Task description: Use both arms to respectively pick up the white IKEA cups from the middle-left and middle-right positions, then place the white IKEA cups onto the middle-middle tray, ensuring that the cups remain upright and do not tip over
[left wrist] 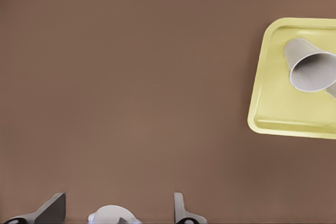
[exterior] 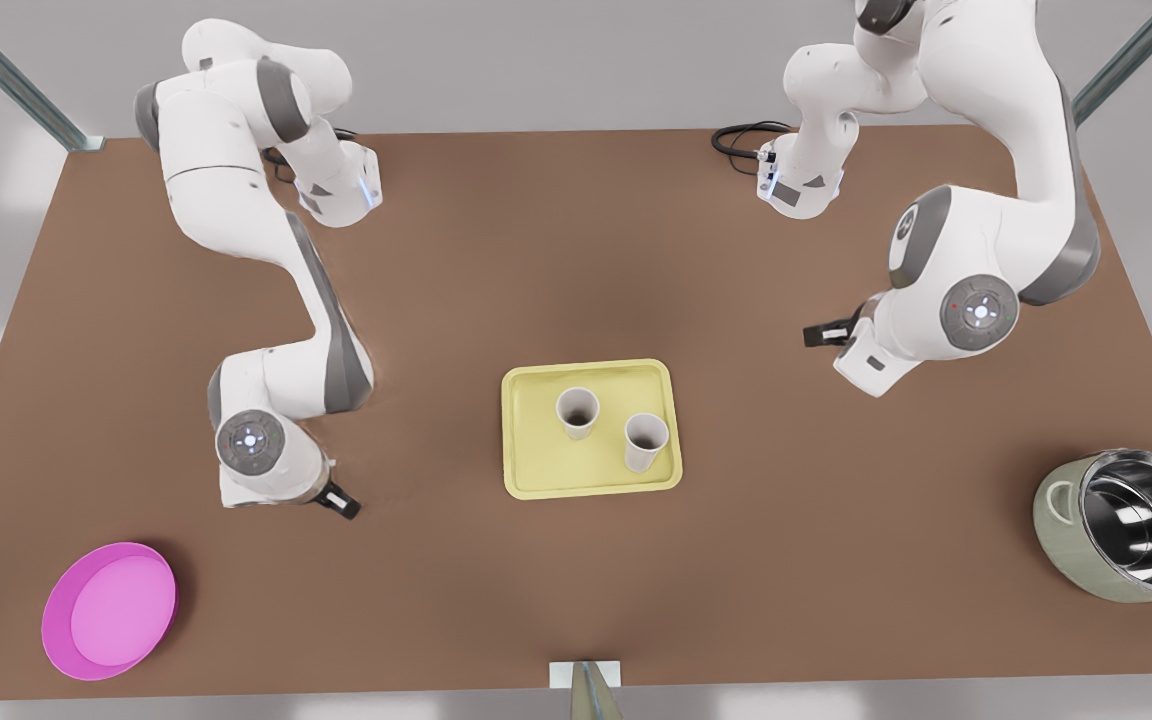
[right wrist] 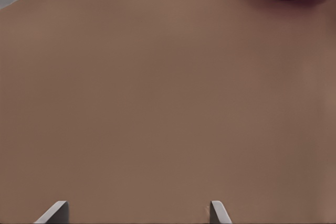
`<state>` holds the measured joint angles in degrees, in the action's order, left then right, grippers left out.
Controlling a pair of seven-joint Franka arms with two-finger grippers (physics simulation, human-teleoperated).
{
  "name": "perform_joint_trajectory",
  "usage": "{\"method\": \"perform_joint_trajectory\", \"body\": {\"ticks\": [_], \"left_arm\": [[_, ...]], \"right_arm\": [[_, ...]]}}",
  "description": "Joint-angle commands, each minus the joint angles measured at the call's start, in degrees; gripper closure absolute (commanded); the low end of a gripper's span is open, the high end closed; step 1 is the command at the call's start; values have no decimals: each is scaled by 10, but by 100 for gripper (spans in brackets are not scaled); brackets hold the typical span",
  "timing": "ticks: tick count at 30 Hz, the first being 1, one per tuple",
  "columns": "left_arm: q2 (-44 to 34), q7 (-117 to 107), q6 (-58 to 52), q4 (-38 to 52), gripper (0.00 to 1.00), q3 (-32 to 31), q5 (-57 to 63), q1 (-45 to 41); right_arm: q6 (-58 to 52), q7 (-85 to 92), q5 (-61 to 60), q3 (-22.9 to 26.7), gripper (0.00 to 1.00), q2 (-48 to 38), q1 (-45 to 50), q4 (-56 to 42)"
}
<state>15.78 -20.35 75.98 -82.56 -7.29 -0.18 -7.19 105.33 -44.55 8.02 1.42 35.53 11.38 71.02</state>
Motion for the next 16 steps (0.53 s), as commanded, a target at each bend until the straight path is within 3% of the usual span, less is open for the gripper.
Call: {"method": "perform_joint_trajectory", "body": {"ticks": [1,2,3,5,16], "left_arm": [[1,47,-8,-1,0,-1,0,-1],[1,46,-8,-1,0,-1,1,-3],[1,45,-8,-1,0,-1,0,-4],[5,45,-8,-1,0,-1,0,-5],[18,50,-25,2,0,1,1,15]], "right_arm": [[-178,574,12,16,0,-53,-7,-32],[-192,573,-5,13,0,-92,-14,-31],[-238,544,-21,-27,0,-175,-39,-1],[-243,539,-29,-32,0,-259,-60,54],[-217,537,-6,-30,0,-287,-60,105]]}}
